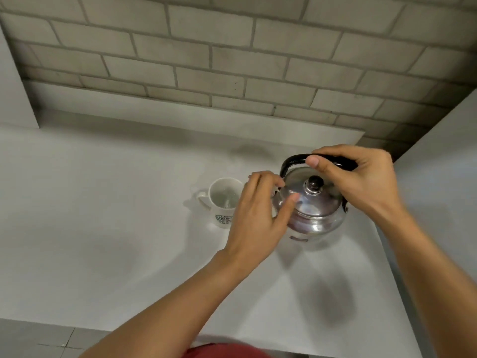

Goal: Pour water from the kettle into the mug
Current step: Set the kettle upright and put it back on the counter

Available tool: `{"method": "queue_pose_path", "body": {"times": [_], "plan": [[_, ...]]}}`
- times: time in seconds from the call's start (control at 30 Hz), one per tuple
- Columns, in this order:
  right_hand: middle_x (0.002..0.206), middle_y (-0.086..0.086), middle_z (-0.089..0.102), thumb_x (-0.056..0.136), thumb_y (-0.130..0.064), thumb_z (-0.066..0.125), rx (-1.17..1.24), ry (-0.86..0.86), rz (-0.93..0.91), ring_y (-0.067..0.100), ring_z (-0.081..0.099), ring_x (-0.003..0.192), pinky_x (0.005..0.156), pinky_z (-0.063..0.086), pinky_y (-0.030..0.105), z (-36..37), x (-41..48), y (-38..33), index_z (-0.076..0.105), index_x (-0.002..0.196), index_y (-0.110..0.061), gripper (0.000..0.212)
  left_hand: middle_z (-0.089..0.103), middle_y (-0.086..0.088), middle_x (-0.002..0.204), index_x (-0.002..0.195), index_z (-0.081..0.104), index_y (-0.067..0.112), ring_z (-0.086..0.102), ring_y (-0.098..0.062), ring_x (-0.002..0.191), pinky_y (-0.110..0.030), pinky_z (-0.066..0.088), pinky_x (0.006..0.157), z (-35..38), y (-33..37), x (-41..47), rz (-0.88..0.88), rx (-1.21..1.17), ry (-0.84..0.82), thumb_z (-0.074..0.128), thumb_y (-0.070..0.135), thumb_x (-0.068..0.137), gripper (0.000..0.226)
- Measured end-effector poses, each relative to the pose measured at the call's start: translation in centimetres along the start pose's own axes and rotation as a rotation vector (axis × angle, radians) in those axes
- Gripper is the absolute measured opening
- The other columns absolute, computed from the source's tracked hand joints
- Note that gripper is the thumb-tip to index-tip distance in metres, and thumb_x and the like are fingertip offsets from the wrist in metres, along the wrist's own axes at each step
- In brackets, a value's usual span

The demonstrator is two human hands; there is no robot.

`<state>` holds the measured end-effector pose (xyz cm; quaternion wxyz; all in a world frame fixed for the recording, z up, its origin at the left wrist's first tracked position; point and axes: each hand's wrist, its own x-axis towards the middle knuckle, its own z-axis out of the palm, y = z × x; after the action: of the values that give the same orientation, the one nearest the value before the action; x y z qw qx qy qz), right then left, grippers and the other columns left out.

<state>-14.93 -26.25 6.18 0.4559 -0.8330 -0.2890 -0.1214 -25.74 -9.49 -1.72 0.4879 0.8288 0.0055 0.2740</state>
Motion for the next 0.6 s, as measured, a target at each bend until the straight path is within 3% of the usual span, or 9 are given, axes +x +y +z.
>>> {"method": "queue_pose_path", "body": {"times": [0.13, 0.23, 0.3, 0.37, 0.5, 0.6], "plan": [[0.094, -0.026, 0.08, 0.085, -0.044, 0.083, 0.069, 0.044, 0.047, 0.001, 0.077, 0.091, 0.081, 0.058, 0.021, -0.1, -0.6, 1.3, 0.081, 0.093, -0.045, 0.008, 0.051, 0.009, 0.144, 0.149, 0.045, 0.028, 0.054, -0.004, 0.123, -0.031, 0.052, 0.099, -0.4, 0.0, 3.8, -0.083, 0.029, -0.154, 0.053, 0.046, 0.106, 0.047], [0.095, -0.025, 0.08, 0.083, -0.048, 0.083, 0.129, 0.066, 0.087, 0.001, 0.077, 0.093, 0.082, 0.059, 0.023, -0.1, -0.7, 2.2, 0.082, 0.092, -0.049, 0.009, 0.069, 0.01, 0.129, 0.141, 0.059, 0.029, 0.065, -0.007, 0.115, -0.032, 0.053, 0.099, -0.2, -0.1, 5.8, -0.031, 0.021, -0.262, 0.052, 0.035, 0.109, 0.033], [0.095, -0.025, 0.081, 0.083, -0.05, 0.082, 0.148, 0.078, 0.092, 0.001, 0.077, 0.094, 0.082, 0.059, 0.023, 0.1, -0.6, 2.7, 0.081, 0.093, -0.052, 0.01, 0.074, 0.015, 0.114, 0.133, 0.065, 0.03, 0.069, -0.005, 0.103, -0.029, 0.053, 0.093, 0.0, -0.2, 6.4, -0.03, 0.023, -0.249, 0.054, 0.031, 0.108, 0.027], [0.096, -0.026, 0.08, 0.083, -0.05, 0.08, 0.183, 0.071, 0.101, -0.001, 0.076, 0.095, 0.083, 0.057, 0.019, 0.1, -0.4, 3.2, 0.08, 0.094, -0.053, 0.011, 0.075, 0.014, 0.112, 0.131, 0.066, 0.028, 0.07, -0.007, 0.101, -0.027, 0.053, 0.091, 0.5, -0.4, 6.9, -0.034, 0.055, -0.224, 0.054, 0.031, 0.108, 0.026], [0.105, -0.027, 0.076, 0.091, -0.049, 0.073, 0.207, 0.072, 0.135, -0.002, 0.072, 0.101, 0.087, 0.051, 0.012, -0.3, 0.2, 5.1, 0.075, 0.12, -0.043, 0.03, 0.077, 0.009, 0.114, 0.13, 0.067, 0.022, 0.072, -0.011, 0.099, -0.011, 0.047, 0.085, 1.3, -0.8, 8.6, -0.03, 0.09, -0.171, 0.056, 0.027, 0.107, 0.026], [0.113, -0.024, 0.073, 0.103, -0.041, 0.063, 0.246, 0.083, 0.208, 0.0, 0.069, 0.108, 0.093, 0.054, 0.019, -0.9, 0.4, 7.5, 0.067, 0.134, -0.043, 0.031, 0.079, 0.005, 0.108, 0.131, 0.067, 0.02, 0.074, -0.016, 0.095, -0.021, 0.052, 0.084, 1.6, -1.4, 10.2, -0.053, 0.104, -0.134, 0.056, 0.026, 0.108, 0.027]]}}
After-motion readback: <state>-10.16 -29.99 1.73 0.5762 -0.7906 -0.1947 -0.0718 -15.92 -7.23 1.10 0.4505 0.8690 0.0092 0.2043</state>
